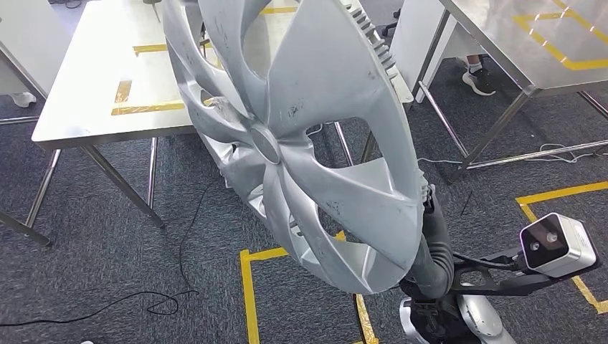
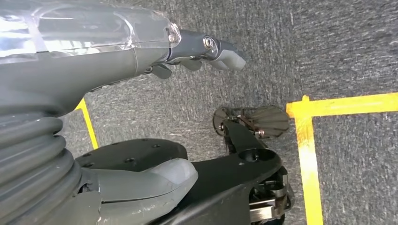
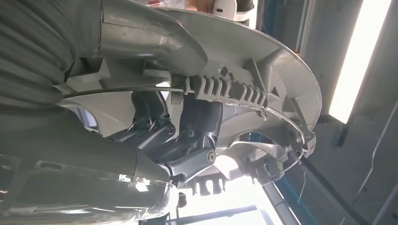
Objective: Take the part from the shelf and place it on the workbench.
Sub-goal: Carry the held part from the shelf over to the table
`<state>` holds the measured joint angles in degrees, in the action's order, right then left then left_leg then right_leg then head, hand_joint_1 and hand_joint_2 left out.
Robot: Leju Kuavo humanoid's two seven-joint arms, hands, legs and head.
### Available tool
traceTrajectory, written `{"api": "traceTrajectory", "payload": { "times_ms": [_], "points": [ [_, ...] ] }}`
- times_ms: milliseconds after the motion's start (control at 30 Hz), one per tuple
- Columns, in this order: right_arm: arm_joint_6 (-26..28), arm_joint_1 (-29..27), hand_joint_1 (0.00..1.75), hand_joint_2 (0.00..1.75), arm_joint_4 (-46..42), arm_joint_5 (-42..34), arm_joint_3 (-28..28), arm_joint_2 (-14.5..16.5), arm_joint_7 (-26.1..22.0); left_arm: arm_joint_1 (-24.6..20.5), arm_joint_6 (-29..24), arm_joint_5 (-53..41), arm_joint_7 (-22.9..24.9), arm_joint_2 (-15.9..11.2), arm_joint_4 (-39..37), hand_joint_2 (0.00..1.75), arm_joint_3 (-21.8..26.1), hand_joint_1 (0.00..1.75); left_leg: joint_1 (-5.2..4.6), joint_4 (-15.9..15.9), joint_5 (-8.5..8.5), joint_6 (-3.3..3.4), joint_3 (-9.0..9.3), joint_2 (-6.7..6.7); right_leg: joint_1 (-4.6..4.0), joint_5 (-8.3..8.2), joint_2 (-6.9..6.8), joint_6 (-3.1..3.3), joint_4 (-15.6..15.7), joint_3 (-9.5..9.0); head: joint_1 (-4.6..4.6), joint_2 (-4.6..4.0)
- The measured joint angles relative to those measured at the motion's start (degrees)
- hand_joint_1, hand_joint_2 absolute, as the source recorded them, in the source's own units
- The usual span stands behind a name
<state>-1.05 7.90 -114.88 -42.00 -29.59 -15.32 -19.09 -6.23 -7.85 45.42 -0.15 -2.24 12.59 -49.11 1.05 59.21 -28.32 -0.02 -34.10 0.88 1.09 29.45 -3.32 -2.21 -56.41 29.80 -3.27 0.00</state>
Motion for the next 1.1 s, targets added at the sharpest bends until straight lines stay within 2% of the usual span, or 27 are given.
{"api": "traceTrajectory", "payload": {
  "times_ms": [300, 500, 800, 1100],
  "points": [
    [-2.77, 0.39, 1.75, 1.75, 1.12, -0.42, -0.82, 0.41, 0.44, 0.0, 0.56, 0.49, 0.79, 0.15, 0.0, 1.75, 0.0, 0.0, 0.0, 0.0, 0.0, 0.0, 0.01, 0.08, 0.0, 0.0, 0.0, -0.01, 0.0, -0.03, 0.02, 0.0],
    [-2.92, 1.23, 1.75, 1.75, 2.2, 0.04, -1.6, 1.0, 0.55, -0.02, 0.08, 0.61, -0.58, 0.09, 0.0, 1.75, 0.0, 0.0, 0.0, -0.01, 0.0, 0.0, 0.04, 0.19, 0.0, 0.0, 0.01, -0.01, -0.01, -0.04, 0.03, 0.0],
    [0.26, 1.91, 1.75, 1.75, 3.59, 0.84, -2.91, 1.62, 1.85, -0.05, -1.34, 1.11, -0.98, -0.04, 0.01, 1.75, 0.0, 0.0, 0.0, -0.01, 0.0, 0.0, 0.06, 0.2, 0.0, 0.01, 0.01, -0.01, 0.0, -0.05, 0.01, 0.0],
    [0.85, 1.61, 1.75, 1.75, 4.54, 0.8, -3.93, 1.61, 1.46, -0.06, -1.36, 1.24, -0.15, -0.12, 0.02, 1.75, 0.0, 0.0, 0.0, -0.01, 0.0, 0.0, 0.07, 0.14, 0.0, 0.01, 0.02, -0.01, 0.0, -0.04, 0.03, 0.0]
  ]
}}
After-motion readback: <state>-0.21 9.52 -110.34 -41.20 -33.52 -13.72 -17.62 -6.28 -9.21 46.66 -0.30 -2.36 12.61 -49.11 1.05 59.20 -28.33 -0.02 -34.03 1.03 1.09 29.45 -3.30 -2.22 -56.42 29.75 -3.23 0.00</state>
